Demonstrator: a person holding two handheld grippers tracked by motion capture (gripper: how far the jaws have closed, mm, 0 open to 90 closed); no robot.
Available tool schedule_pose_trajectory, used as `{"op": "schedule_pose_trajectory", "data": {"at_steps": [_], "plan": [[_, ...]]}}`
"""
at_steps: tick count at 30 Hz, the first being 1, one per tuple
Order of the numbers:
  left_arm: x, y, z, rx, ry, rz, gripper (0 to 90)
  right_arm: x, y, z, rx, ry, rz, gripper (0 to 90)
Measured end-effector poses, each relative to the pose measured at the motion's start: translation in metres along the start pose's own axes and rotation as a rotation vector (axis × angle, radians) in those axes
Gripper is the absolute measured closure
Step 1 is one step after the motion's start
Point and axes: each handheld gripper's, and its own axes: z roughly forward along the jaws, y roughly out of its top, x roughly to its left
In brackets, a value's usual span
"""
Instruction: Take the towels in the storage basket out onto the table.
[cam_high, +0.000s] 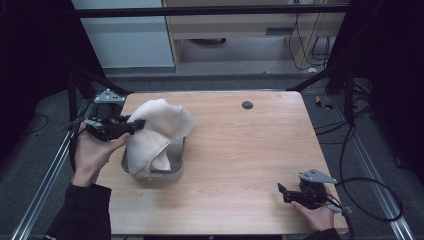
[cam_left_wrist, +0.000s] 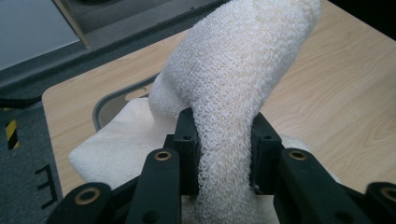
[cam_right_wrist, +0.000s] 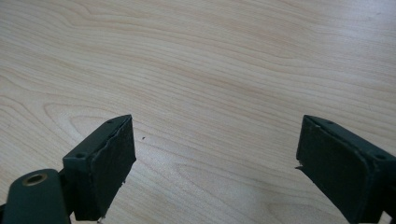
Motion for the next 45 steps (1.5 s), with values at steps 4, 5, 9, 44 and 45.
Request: {"op": "schedule_pose_trajectory", "data": {"at_steps": [4, 5, 9, 44, 45], "plan": [[-0.009, 0.004, -0.004, -0.010, -0.022, 0.026, 69.4, 0.000, 0.000, 0.000, -0.002, 0.000, 0.002, 11.7], [-0.013, 0.005, -0.005, -0.014, -0.026, 0.034, 69.4, 0.000, 0.000, 0.000, -0.002, 0.000, 0.003, 11.7], [-0.023, 0.009, -0.008, -0.014, -0.042, 0.060, 69.4, 0.000, 0.000, 0.000, -0.003, -0.003, 0.001, 11.6], [-0.115, 0.038, 0.055, 0.064, -0.172, 0.239, 69.3, -0.001, 0.000, -0.003, -0.021, -0.007, -0.005, 11.6], [-0.115, 0.038, 0.055, 0.064, -0.172, 0.239, 69.3, -0.001, 0.000, -0.003, -0.021, -0.007, -0.005, 11.6]]}}
